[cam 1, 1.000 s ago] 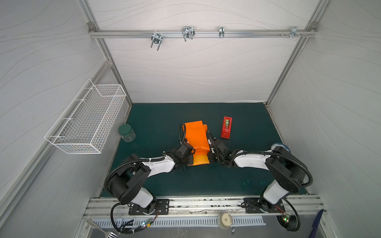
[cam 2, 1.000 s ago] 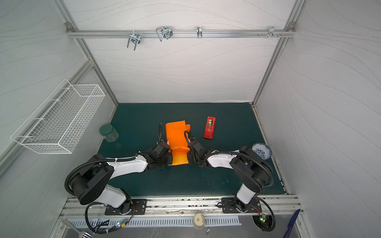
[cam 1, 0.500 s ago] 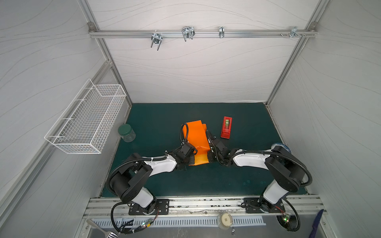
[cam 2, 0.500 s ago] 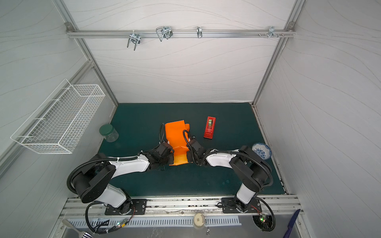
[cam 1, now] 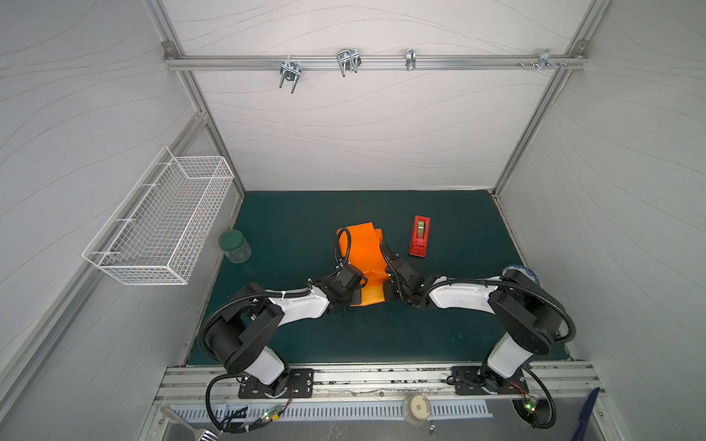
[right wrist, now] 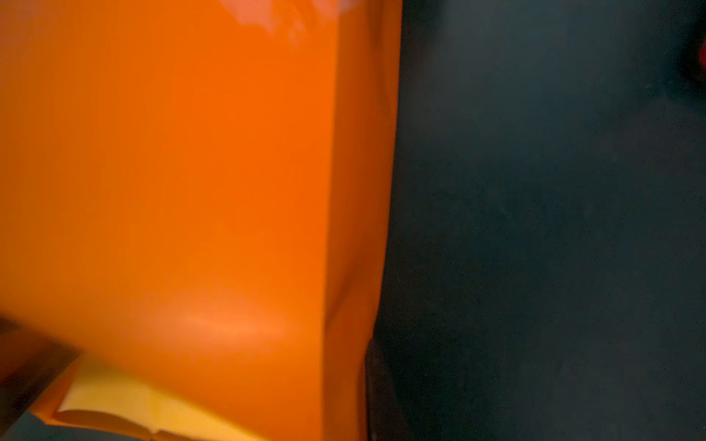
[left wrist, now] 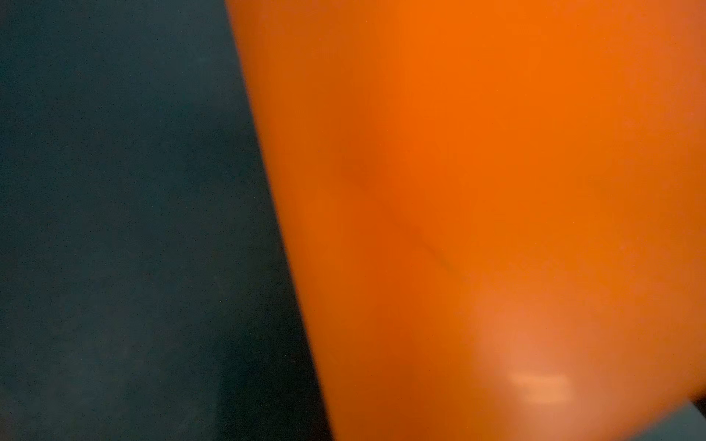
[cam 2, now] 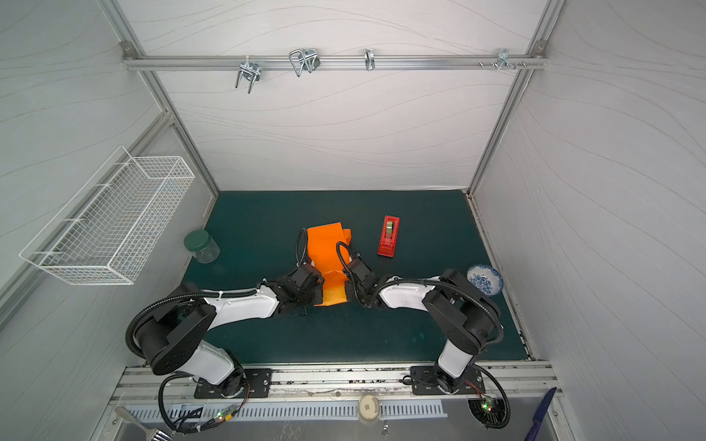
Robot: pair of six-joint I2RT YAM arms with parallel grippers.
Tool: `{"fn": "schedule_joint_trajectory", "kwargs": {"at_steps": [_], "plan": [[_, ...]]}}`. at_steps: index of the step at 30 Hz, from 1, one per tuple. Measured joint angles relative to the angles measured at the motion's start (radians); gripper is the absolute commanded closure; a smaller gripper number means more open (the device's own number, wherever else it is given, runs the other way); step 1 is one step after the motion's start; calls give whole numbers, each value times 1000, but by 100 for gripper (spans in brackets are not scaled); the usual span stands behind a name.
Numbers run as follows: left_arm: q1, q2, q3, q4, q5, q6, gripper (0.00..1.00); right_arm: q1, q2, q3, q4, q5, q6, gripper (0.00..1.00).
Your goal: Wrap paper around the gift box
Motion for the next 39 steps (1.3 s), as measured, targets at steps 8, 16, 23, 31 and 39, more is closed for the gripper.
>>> {"fn": "schedule_joint_trajectory", "kwargs": {"at_steps": [8, 16, 23, 31, 39], "plan": [[0, 0, 0, 0, -1, -11, 93, 0, 1, 1, -6, 5, 0, 83], [-18, -14, -3, -10, 0, -31, 75, 0, -11, -27, -5, 8, 11, 78], [-36, -37, -29, -11, -9, -53, 87, 0, -20, -38, -5, 8, 18, 85], [-54, -35, -32, -16, -23, -71, 100, 1, -20, -38, -8, 3, 20, 99], [-60, -27, -27, -15, -47, -71, 98, 1, -19, -36, -11, 3, 19, 90]]}}
